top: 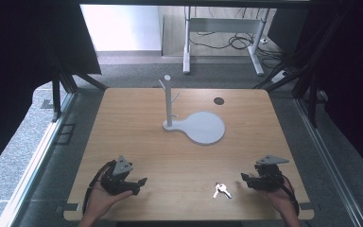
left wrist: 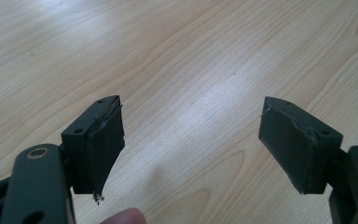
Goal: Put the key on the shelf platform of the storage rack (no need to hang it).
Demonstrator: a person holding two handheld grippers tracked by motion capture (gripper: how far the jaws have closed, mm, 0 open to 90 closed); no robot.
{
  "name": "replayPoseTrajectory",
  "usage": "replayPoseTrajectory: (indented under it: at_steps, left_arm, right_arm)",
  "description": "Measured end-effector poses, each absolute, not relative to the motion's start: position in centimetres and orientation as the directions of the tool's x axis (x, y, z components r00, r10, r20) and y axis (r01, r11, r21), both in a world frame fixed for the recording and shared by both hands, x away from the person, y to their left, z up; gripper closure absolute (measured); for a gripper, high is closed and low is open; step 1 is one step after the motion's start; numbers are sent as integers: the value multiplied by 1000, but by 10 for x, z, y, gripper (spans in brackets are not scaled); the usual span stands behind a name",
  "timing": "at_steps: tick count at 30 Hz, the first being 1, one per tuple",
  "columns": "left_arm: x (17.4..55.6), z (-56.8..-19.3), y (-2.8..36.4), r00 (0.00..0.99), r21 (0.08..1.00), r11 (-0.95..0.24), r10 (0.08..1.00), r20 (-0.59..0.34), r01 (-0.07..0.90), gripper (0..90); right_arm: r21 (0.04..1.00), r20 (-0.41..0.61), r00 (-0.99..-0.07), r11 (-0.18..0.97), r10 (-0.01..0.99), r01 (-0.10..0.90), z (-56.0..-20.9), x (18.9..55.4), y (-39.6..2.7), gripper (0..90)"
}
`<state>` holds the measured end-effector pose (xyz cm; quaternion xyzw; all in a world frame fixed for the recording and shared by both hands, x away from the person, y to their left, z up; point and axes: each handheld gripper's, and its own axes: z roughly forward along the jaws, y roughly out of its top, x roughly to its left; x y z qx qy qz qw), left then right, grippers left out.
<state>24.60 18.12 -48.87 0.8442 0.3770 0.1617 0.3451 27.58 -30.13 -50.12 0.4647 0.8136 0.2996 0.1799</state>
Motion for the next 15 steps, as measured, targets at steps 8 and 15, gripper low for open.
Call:
replayPoseTrajectory:
  at_steps: [8, 15]
  left_arm:
    - [247, -491, 182, 666, 703, -476, 746, 4, 529, 224]
    - [247, -490, 183, 663, 703, -474, 748, 5, 530, 224]
  right_arm:
    - [612, -13, -558, 448, 830, 652, -477, 270, -282, 340]
    - [592, -1, -576, 465, 817, 658, -473, 272, -269, 342]
